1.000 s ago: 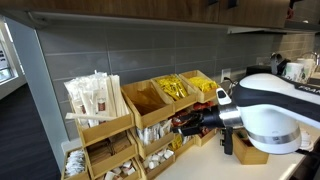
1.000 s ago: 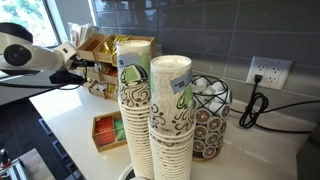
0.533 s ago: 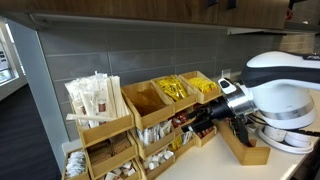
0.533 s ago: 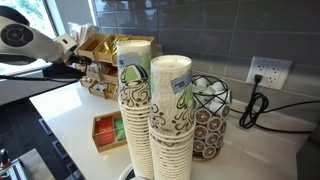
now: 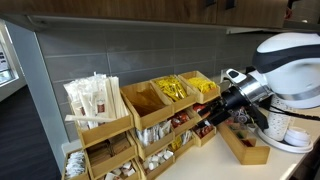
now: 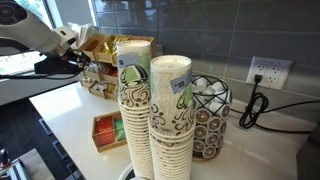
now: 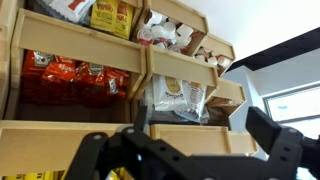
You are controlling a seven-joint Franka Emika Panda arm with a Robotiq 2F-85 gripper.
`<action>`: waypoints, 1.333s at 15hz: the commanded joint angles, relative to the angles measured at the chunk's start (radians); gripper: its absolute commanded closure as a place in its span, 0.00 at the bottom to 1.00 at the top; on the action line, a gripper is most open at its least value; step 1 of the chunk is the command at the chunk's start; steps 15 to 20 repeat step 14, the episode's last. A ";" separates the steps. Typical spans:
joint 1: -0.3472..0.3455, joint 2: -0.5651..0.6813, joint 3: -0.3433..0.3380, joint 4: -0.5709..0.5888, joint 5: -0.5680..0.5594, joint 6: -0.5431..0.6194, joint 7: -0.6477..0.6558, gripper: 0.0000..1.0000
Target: Put the white sachet on the shelf with similar sachets
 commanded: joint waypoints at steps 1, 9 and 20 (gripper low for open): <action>0.197 0.012 -0.131 -0.051 -0.131 0.049 0.061 0.00; 0.086 -0.081 -0.114 -0.043 -0.092 -0.169 0.076 0.00; 0.163 0.091 -0.170 -0.001 -0.138 -0.039 0.043 0.00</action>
